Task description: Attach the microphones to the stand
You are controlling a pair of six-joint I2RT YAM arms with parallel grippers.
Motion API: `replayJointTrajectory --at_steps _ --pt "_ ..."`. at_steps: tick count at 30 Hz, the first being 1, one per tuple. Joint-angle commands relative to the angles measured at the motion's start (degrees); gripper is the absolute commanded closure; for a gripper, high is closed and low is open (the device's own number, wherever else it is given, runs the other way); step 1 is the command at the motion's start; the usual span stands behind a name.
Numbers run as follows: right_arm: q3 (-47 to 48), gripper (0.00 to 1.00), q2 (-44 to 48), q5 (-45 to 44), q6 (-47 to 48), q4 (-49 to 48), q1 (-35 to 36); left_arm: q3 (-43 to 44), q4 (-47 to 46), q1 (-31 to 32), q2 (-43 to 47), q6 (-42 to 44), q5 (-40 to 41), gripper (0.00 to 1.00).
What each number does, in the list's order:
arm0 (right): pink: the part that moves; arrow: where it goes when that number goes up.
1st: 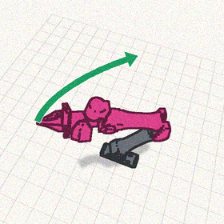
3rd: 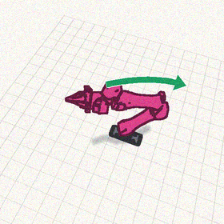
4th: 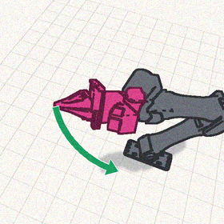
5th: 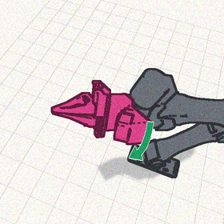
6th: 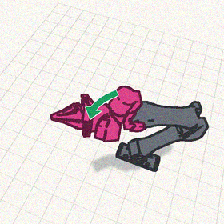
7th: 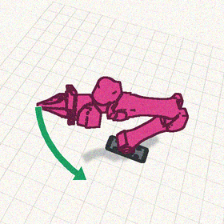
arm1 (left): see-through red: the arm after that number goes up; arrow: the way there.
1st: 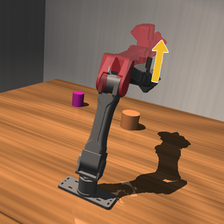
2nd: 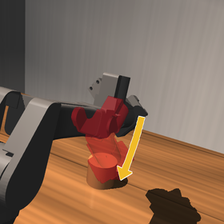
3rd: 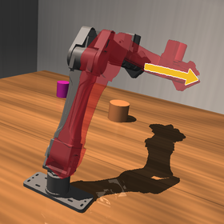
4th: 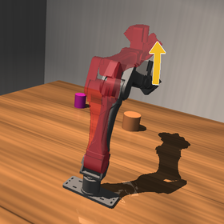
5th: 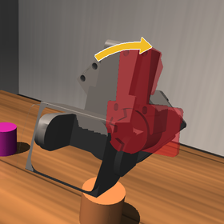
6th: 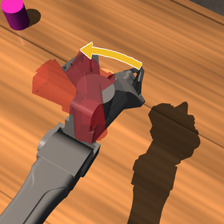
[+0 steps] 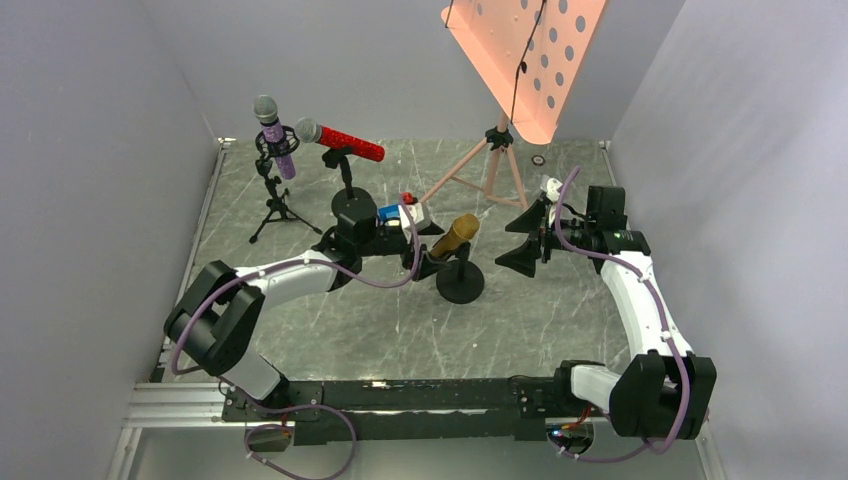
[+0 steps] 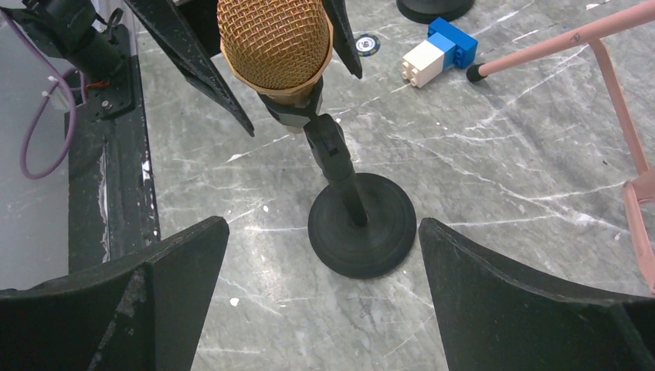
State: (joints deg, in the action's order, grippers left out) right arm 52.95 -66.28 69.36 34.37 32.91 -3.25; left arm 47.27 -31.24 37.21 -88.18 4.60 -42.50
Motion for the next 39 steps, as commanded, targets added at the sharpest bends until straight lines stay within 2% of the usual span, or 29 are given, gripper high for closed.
replayJointTrajectory --at_steps 1,5,9,14,19,24,27,30,34,39 --pt "0.01 0.00 1.28 2.19 1.67 -1.37 -0.27 2.87 -7.04 0.05 -1.75 -3.69 -4.06 0.13" --pt "0.05 0.00 0.99 2.27 1.67 -1.28 -0.27 2.81 -7.15 0.49 -1.42 -4.23 -2.95 0.24" --pt "0.13 0.00 0.71 2.27 1.74 -1.10 -0.28 3.91 -2.26 1.26 -0.69 -2.96 0.64 0.48" --pt "0.05 0.00 0.61 2.26 1.69 -1.13 -0.59 1.61 0.38 2.25 4.34 -0.52 6.58 0.77" --pt "0.05 0.00 0.79 2.64 1.51 -1.16 -1.03 -2.05 5.79 2.02 13.55 0.06 14.48 0.89" --pt "0.05 0.00 0.99 3.21 1.19 -1.34 -1.54 -7.98 11.80 -0.47 25.89 1.68 26.38 0.96" --pt "-0.02 0.00 1.14 3.53 1.07 -1.42 -1.67 -11.70 13.15 -3.20 32.74 2.00 38.34 0.94" --pt "-0.04 0.00 1.05 3.77 0.95 -1.48 -1.83 -12.95 12.79 -6.61 35.55 0.81 47.09 0.95" --pt "0.05 0.00 1.21 4.02 1.19 -1.14 -2.02 -14.99 9.50 -14.09 36.45 -3.06 50.98 0.95" --pt "0.05 0.00 1.50 4.34 1.23 -1.01 -2.17 -16.08 5.70 -22.14 33.06 -8.61 50.84 0.94"
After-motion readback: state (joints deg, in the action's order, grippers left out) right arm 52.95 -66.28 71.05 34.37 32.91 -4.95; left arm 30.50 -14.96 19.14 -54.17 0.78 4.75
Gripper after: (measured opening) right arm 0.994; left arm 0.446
